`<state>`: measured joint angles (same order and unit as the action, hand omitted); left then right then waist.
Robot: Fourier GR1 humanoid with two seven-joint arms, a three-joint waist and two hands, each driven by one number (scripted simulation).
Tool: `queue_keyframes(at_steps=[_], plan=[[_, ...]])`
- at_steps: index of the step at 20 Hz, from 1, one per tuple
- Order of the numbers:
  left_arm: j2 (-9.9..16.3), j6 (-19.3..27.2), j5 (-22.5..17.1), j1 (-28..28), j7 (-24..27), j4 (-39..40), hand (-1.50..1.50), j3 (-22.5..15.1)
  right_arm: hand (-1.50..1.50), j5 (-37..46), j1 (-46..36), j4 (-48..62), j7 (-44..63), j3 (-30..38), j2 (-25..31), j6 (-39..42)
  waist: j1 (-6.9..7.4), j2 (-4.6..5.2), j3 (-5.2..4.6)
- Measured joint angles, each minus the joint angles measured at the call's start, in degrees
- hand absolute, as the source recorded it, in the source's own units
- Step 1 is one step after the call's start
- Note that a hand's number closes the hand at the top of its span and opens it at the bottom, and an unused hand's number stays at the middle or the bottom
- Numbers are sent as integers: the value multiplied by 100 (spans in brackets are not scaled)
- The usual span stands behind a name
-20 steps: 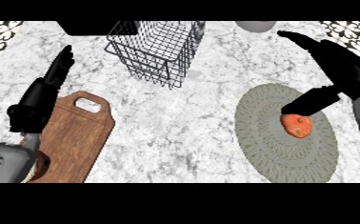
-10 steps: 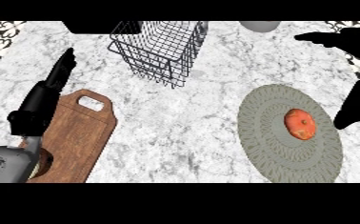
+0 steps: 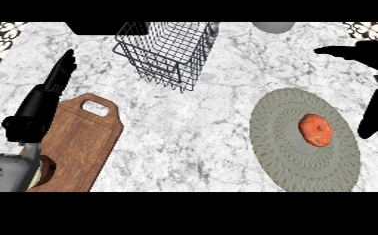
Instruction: Pick the squash from the placemat and place it in the basket
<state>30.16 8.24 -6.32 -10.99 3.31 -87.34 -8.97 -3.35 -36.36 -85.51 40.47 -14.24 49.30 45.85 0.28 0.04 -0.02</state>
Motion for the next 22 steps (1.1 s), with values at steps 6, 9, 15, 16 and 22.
queue_keyframes(at_steps=[6,9,15,16,22], plan=[[-97,-144,104,-5,-188,-163,0,128,-150,805,254,347,-465,-149,-302,153,16,4,4],[-233,-156,228,-30,-158,-100,0,151,-150,1118,278,477,-441,-265,-577,165,12,3,3],[-381,-321,340,-12,-62,49,0,336,-150,1912,895,462,-1011,-301,-646,43,-15,-1,3],[-411,-360,376,-17,-50,58,0,375,-150,2043,934,503,-1110,-265,-686,47,-16,-1,4],[-531,-583,495,13,-20,56,0,621,-150,2757,1120,754,-1619,-109,-992,-175,-10,-2,3]])
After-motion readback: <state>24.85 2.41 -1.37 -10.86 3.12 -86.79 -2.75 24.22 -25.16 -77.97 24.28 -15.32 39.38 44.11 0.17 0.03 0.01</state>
